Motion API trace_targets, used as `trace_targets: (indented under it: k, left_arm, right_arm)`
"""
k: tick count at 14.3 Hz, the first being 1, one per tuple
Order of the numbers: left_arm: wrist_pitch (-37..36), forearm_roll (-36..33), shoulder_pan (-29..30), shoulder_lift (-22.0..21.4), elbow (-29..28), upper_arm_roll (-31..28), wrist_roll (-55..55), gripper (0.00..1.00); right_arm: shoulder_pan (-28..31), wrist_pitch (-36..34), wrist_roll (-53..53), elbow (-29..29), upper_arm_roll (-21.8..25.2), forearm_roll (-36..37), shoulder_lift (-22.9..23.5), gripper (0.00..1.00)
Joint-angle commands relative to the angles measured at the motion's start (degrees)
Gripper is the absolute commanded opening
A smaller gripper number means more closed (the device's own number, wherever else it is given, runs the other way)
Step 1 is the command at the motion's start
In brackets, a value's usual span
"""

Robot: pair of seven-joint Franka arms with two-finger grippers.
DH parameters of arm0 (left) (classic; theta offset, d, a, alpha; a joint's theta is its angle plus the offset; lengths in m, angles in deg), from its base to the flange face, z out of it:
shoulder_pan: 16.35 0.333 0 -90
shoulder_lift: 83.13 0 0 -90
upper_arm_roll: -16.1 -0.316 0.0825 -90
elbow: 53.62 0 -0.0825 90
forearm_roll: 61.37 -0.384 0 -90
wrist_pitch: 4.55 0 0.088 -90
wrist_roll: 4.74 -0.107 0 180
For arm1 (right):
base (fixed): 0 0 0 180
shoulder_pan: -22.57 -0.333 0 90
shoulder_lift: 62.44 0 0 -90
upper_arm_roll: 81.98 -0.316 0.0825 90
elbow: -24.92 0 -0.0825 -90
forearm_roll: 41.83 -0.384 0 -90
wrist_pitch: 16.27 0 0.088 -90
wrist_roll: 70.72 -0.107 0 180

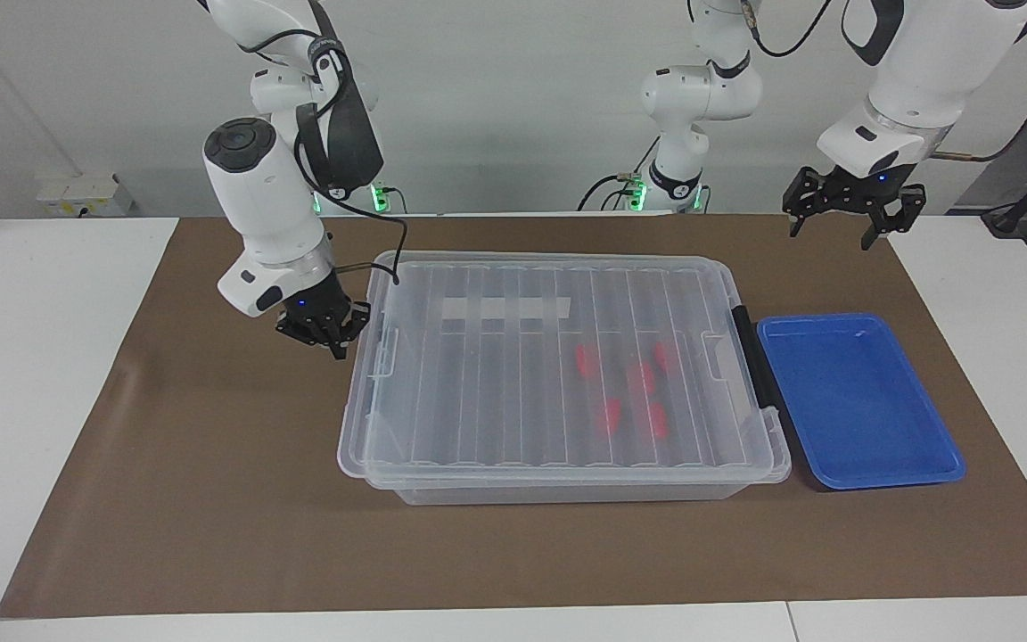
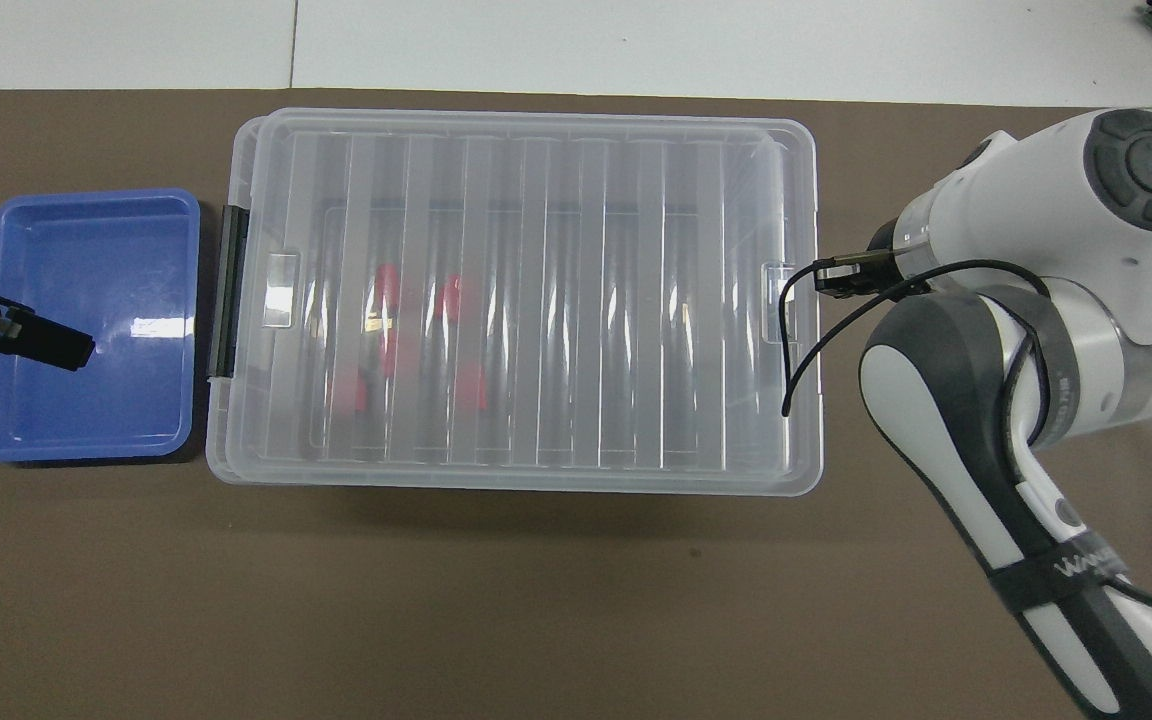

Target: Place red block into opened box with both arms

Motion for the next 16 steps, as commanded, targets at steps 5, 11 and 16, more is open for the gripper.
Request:
trace_targets:
  k: [5,11,16]
  left_arm:
    - [-1.2,0.6,0.4,-0.9,0.8,-0.4,-0.1,1.0]
    - [-1.4,0.6,0.6,-0.9,0.8,-0.6,-0.2,1.0]
    - [-1.4,0.6,0.6,-1.0,0.7,-0.6,-0.2,1.0]
  right_arm:
    - [-0.2,0.2,0.5,2.1,-0.6,-0.9,-0.9,0.0]
    - [-2.0,0.2,0.5,2.1,-0.7,-1.4,-1.0,0.0]
    - [-2.0,0.2,0.4,1.9,-0.6,-1.4,-1.0,0.0]
